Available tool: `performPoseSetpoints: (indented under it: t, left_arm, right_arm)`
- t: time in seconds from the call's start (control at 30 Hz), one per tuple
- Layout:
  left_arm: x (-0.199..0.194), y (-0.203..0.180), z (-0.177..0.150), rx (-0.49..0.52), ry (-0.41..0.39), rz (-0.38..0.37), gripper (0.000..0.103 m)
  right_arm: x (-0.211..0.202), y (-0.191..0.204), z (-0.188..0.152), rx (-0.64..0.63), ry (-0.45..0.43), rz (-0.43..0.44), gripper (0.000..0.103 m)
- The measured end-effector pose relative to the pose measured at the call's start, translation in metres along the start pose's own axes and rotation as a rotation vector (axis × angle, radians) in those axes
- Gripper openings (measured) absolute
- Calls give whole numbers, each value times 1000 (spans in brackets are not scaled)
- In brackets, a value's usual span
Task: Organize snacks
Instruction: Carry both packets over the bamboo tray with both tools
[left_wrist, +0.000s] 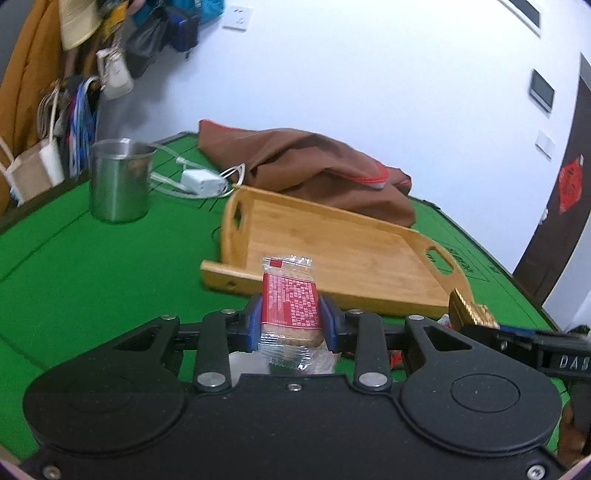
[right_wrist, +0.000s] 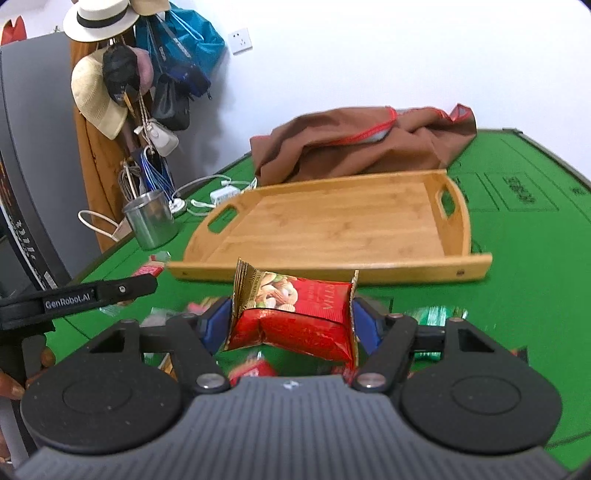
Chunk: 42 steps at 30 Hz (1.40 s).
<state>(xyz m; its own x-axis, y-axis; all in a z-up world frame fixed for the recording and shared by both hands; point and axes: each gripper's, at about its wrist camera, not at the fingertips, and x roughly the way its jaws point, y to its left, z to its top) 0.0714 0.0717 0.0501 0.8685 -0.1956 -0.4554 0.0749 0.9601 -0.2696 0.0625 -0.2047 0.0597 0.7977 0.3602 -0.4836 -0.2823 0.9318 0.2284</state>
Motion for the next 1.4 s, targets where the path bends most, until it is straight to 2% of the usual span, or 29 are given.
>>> performPoseSetpoints:
  t: [0.13,0.53,0.83,1.23,1.4]
  left_arm:
    - [8,-10,11,32,-13,-14,30]
    - [36,-22,48,78,-33,-50,30]
    - [70,-25,70,106,10,-58,30]
    - [127,-21,103,155,58,-4,31]
    - [162,-15,120,132,109,-39,31]
  right_arm:
    - [2,-5,14,-23,-23,-28,70]
    - [21,-32,53,1,-40,-23,71]
    - [50,-60,85,40,-19,-63,71]
    - [107,-94,119,68,60,-103,71]
    - [133,-101,134,53,87,-126,71]
